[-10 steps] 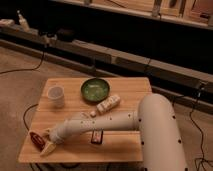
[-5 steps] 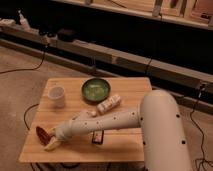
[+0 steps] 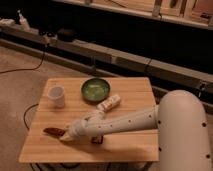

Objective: Place the pepper in the ceramic cup

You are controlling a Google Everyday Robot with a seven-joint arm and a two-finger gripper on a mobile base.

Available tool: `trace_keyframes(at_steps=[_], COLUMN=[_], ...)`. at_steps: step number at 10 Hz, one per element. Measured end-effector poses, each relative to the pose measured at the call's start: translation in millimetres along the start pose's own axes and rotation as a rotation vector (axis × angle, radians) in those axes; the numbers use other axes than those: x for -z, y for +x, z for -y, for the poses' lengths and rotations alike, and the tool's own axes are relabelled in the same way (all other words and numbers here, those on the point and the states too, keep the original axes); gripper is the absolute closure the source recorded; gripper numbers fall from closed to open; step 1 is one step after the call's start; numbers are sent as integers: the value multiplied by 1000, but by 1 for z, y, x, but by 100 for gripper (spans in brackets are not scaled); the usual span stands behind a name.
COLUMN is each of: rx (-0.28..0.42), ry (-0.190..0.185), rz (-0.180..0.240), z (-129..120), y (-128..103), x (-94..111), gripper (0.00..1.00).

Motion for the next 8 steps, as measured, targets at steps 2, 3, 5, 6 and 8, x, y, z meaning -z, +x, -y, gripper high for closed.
trace_keyframes(at_steps=[2,3,5,6,8], rx=[32,39,48,47,25], ry=[60,85,122,124,124], rz=[4,4,5,1,-10], z=[5,4,-5,-11,-27], y=[-1,1,-1,-1,-1], x=[41,60,94,102,122], gripper=[100,100,100,100,100])
